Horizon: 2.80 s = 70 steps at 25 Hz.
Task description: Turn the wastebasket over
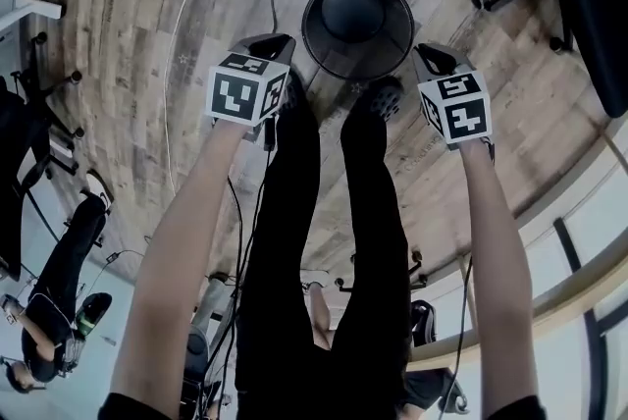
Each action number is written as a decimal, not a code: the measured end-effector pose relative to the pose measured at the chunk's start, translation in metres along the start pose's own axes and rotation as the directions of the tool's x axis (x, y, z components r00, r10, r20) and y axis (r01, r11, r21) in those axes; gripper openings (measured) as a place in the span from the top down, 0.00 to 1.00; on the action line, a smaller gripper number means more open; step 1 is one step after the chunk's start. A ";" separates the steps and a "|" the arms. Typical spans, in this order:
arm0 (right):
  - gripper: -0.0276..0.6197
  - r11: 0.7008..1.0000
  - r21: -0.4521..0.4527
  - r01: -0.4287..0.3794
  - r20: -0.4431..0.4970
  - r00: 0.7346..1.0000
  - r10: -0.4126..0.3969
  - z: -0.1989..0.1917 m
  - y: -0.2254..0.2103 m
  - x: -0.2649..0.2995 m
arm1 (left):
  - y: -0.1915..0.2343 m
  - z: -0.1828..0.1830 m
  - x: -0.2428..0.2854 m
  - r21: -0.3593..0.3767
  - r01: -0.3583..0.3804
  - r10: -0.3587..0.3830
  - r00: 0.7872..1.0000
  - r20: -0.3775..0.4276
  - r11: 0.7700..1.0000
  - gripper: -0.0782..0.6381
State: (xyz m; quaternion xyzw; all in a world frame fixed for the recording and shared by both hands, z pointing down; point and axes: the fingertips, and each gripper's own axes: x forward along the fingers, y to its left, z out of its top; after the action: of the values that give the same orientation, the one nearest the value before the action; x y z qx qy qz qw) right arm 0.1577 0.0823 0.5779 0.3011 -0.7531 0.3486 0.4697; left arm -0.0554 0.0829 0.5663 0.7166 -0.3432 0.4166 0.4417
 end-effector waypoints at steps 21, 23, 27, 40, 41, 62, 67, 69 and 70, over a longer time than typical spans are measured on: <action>0.71 0.997 0.073 0.037 -0.046 0.998 -0.034 -0.002 -0.044 0.077 | 0.025 0.004 0.084 0.021 0.026 -0.026 1.000 -0.010 0.999 0.67; 0.71 0.994 0.101 0.030 -0.049 0.998 -0.025 -0.004 -0.044 0.082 | 0.026 0.006 0.089 0.021 0.028 -0.027 1.000 -0.010 0.999 0.67; 0.72 0.992 0.123 0.015 -0.051 0.999 -0.009 -0.004 -0.042 0.089 | 0.029 0.007 0.096 0.003 0.019 -0.019 1.000 -0.005 1.000 0.69; 0.85 0.981 0.186 0.055 -0.069 0.997 -0.043 -0.012 -0.044 0.093 | 0.031 0.002 0.104 -0.010 -0.007 0.007 1.000 -0.009 1.000 0.81; 0.85 0.981 0.184 0.054 -0.072 0.997 -0.041 -0.012 -0.044 0.092 | 0.030 0.003 0.103 -0.007 -0.006 0.006 1.000 -0.011 1.000 0.81; 0.87 0.977 0.121 0.175 0.107 0.976 -0.188 0.027 -0.054 0.071 | 0.046 0.053 0.084 0.147 -0.170 0.139 0.970 0.200 0.975 0.83; 0.87 0.980 0.130 0.150 0.126 0.978 -0.167 0.024 -0.049 0.070 | 0.046 0.048 0.083 0.133 -0.152 0.122 0.970 0.210 0.979 0.83; 0.87 0.981 0.138 0.138 0.127 0.980 -0.156 0.023 -0.047 0.070 | 0.045 0.044 0.083 0.120 -0.140 0.113 0.972 0.207 0.983 0.83; 0.87 0.981 0.143 0.133 0.125 0.980 -0.152 0.022 -0.047 0.070 | 0.043 0.041 0.083 0.112 -0.134 0.109 0.973 0.204 0.985 0.83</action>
State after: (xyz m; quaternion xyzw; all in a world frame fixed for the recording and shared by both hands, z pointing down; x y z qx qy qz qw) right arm 0.1569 0.0292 0.6464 0.4082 -0.7346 0.3426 0.4199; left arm -0.0459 0.0185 0.6457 0.7583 -0.4019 0.3906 0.3332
